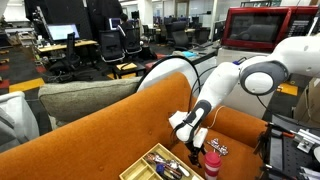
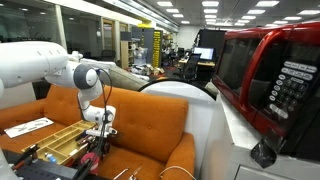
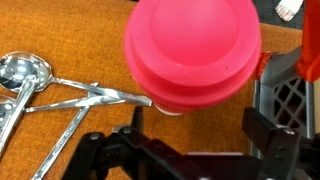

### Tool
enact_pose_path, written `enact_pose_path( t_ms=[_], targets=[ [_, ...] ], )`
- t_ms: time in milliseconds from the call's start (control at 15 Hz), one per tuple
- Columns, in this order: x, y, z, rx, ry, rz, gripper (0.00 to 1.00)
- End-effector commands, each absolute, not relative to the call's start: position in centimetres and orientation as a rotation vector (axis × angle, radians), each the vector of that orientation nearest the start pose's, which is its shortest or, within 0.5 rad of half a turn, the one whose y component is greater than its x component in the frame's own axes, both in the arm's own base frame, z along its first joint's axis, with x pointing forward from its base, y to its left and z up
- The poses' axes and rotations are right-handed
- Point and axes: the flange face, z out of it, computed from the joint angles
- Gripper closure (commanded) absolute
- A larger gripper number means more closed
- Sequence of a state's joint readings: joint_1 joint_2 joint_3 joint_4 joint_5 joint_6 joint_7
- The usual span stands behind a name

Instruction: Take the cup from the seat of the chair and place it in the wooden tray

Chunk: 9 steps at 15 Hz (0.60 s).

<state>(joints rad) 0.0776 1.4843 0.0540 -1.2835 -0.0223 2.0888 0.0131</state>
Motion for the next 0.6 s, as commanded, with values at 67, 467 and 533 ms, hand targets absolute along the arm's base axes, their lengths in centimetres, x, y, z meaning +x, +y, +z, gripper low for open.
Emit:
enact_pose_path(
  t_ms=[67,467,533],
  targets=[
    [52.5,7.9,-19.3,-2.952,-0.203,1.075,0.00],
    [51.6,7.2,-19.7,-2.999,-0.239,1.117,0.00],
    [51.4,6.9,-19.8,-3.012,-0.241,1.128,0.00]
  ],
)
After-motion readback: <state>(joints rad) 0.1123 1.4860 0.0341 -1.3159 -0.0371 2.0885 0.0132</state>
